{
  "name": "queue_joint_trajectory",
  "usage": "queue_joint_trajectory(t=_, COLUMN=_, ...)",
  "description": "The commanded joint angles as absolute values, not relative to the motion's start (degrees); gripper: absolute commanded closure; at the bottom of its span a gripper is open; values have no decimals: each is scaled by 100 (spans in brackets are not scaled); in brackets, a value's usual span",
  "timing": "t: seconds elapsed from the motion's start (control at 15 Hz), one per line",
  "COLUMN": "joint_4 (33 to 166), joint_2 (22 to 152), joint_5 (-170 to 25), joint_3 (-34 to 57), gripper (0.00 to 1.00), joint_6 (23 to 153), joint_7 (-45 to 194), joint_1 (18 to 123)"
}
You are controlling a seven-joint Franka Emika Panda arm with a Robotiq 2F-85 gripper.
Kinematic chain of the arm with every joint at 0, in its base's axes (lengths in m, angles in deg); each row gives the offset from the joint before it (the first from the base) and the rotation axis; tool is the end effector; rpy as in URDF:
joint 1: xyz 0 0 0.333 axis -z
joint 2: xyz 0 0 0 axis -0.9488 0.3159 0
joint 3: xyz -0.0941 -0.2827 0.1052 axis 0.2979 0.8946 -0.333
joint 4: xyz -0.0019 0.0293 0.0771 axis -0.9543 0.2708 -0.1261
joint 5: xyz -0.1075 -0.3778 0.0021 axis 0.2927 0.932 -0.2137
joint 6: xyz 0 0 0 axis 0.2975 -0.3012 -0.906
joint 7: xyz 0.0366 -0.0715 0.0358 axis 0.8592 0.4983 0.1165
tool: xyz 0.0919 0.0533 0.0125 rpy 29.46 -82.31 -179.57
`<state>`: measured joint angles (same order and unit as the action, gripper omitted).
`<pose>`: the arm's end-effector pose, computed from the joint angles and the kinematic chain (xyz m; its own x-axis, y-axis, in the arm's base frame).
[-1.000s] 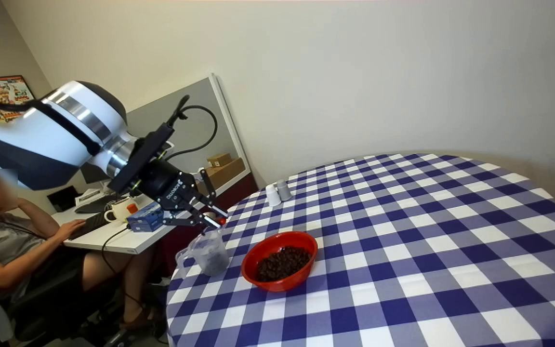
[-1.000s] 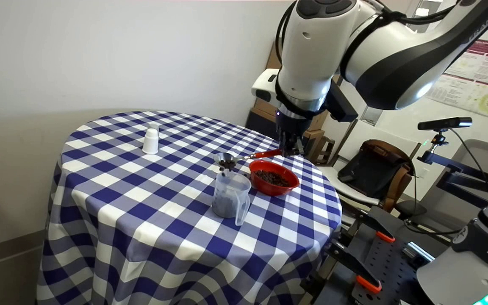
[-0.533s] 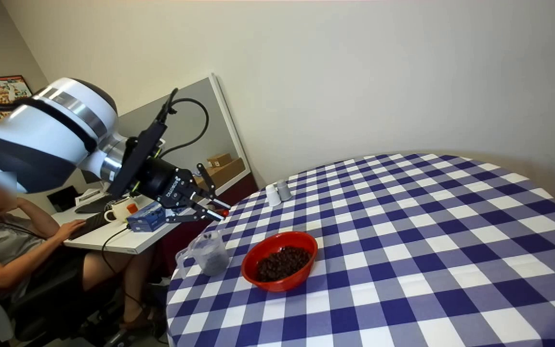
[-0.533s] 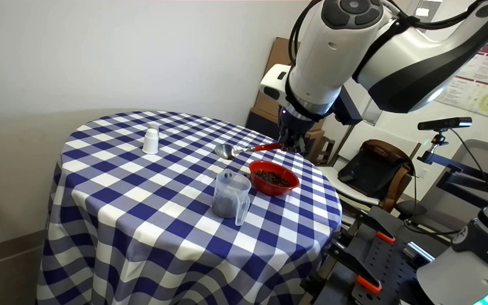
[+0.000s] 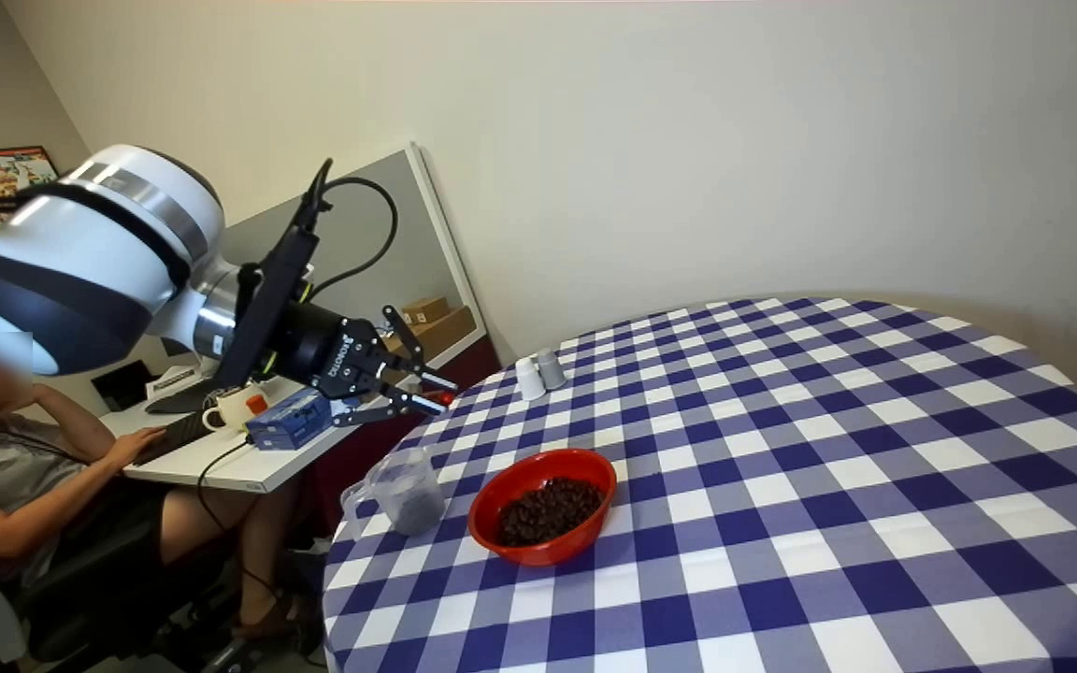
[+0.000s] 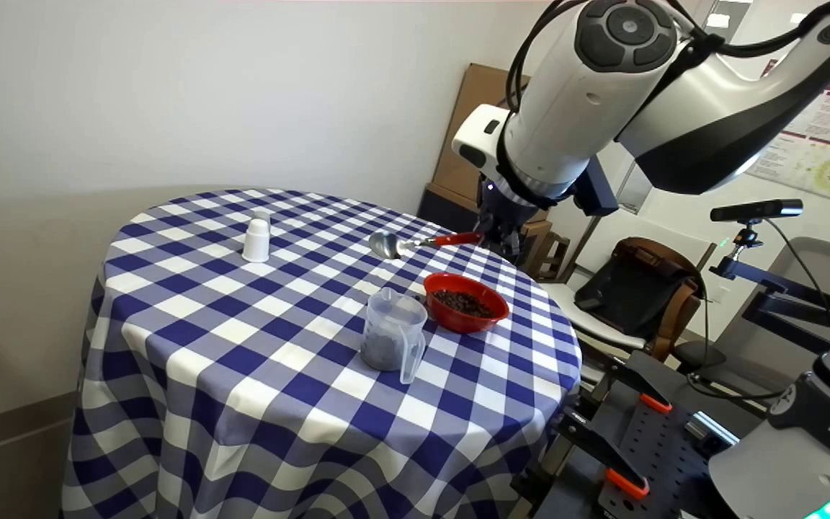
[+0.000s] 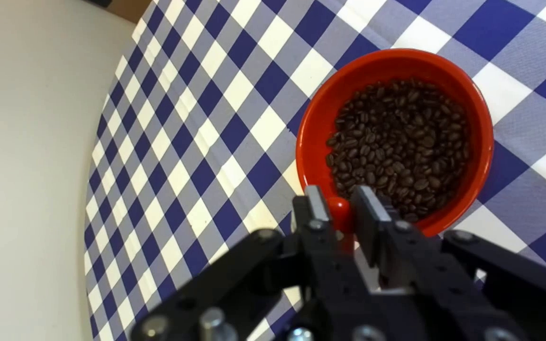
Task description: Pick up the spoon and scoop some of the contents in the bowl and put them in the jar
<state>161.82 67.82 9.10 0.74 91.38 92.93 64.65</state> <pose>0.3760 0.0851 0.2302 0.5227 0.7845 -0.3336 0.7275 -0.2064 0.6544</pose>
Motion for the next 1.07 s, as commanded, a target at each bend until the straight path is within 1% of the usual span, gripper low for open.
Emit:
queue_joint_trajectory(t=0.0, joint_4=16319, joint_2=6582, joint_5=1181, joint_3=164, gripper=95, joint_6=9334, joint_7=9522, joint_1=6525)
queue_joint_trajectory(t=0.4, joint_4=16359, joint_2=6502, joint_5=1352, joint_3=260, gripper=95, joint_6=9624, joint_7=9719, joint_1=6594)
queue_joint_trajectory(t=0.73, joint_4=16402, joint_2=6375, joint_5=1865, joint_3=350, gripper=95, joint_6=9870, joint_7=10261, joint_1=6635)
queue_joint_trajectory(t=1.0, joint_4=16221, joint_2=6632, joint_5=1231, joint_3=495, gripper=95, joint_6=9833, joint_7=9694, joint_1=6735)
